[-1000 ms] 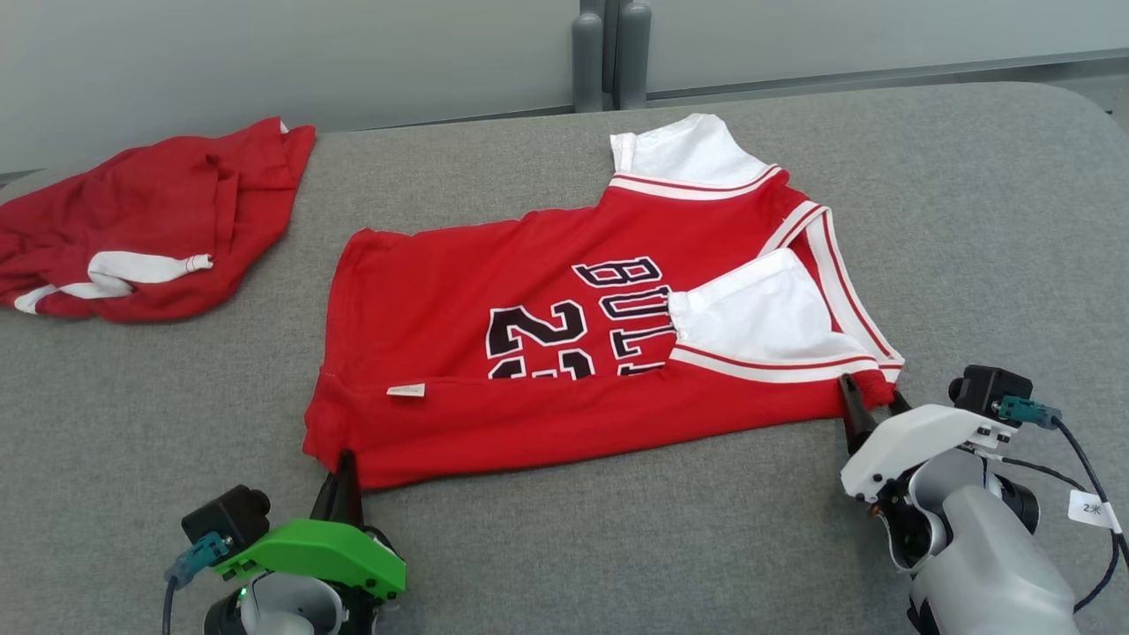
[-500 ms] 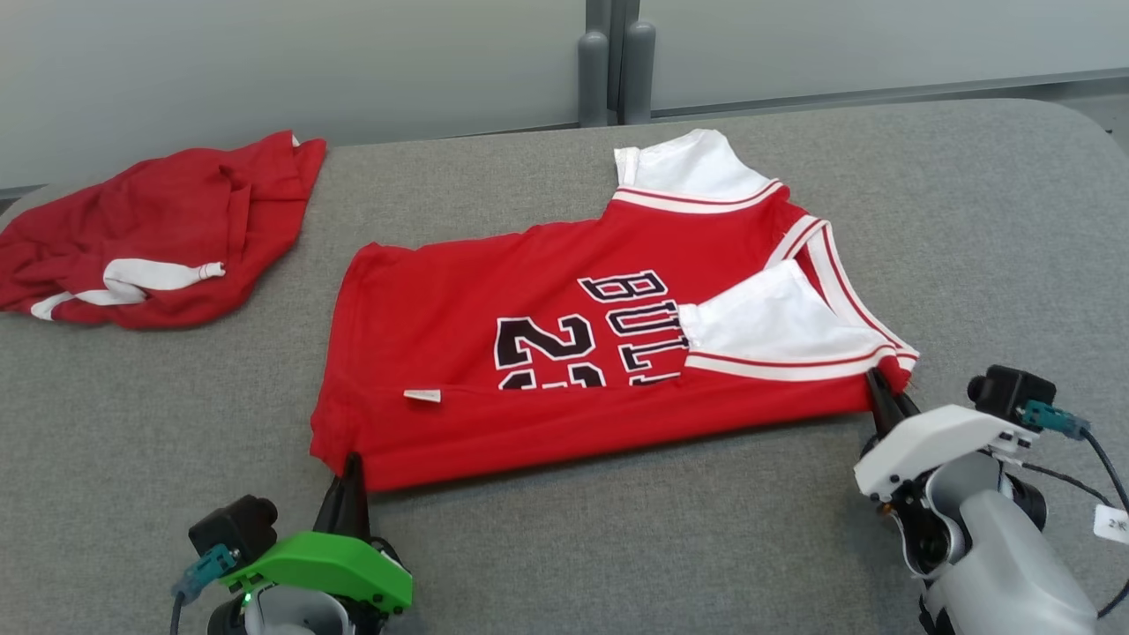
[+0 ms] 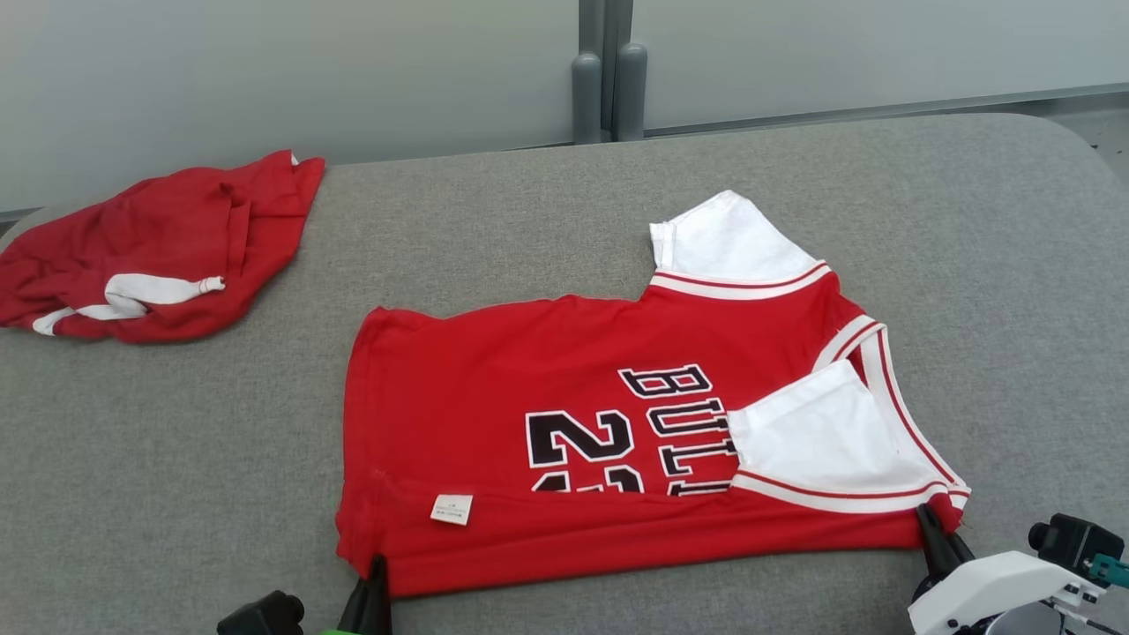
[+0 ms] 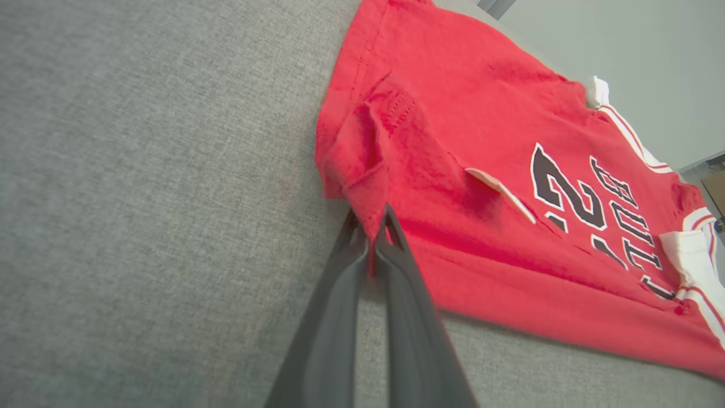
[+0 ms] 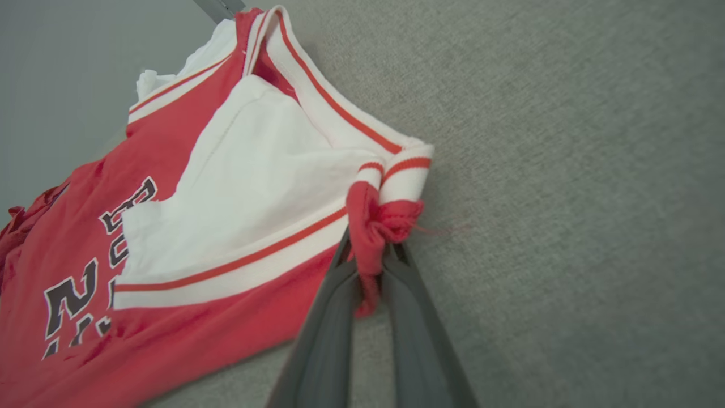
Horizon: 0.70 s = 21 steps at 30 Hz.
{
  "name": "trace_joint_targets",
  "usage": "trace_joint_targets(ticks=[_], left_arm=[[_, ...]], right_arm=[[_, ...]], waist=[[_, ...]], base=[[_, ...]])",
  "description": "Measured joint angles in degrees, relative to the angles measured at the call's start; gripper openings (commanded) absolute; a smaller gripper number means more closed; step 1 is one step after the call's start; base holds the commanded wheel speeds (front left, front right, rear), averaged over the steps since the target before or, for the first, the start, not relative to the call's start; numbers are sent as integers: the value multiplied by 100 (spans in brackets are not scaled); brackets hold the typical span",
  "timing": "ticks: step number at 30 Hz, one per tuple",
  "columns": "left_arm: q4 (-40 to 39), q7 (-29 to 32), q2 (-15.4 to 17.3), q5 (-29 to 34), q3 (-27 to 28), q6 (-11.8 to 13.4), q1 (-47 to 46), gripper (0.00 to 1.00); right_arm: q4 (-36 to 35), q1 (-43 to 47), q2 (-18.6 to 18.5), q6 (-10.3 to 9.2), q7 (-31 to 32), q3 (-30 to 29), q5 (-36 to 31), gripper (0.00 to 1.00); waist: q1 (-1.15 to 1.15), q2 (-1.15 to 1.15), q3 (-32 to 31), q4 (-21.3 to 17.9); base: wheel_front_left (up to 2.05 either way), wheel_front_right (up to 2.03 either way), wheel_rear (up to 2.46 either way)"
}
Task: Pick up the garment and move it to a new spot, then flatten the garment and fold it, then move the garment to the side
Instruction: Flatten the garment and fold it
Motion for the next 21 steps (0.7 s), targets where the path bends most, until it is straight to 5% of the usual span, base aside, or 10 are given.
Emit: trace_joint_targets(ticks=[9,11,12,13,21], left_arm=[[162,57,-34,-38,-83,42,58,5],[186,51,-33,-48,-75,42,58,60],[186,48,-31,-56,-64,42,58,60],[179,42,-19,-58,-55,42,64,100],[-308,1,369,-44,179,152,160,100]], right_arm=[[-291,244,132,-1,174,-155,-88,5],[-316,294,147,0,155,-202,-153,53],[-333,332,152,-1,138,-244,-176,53],[-346,363,148,-2,100,-302,-202,100],[-848,585,134,-8,133,-715,-367,100]], waist=[[0,0,-7,-101],[0,0,-7,-116],[0,0,-6,-124],[0,0,-4,-132],[0,0,40,-214]], base=[[0,0,0],[0,0,0],[0,0,0],[0,0,0],[0,0,0]])
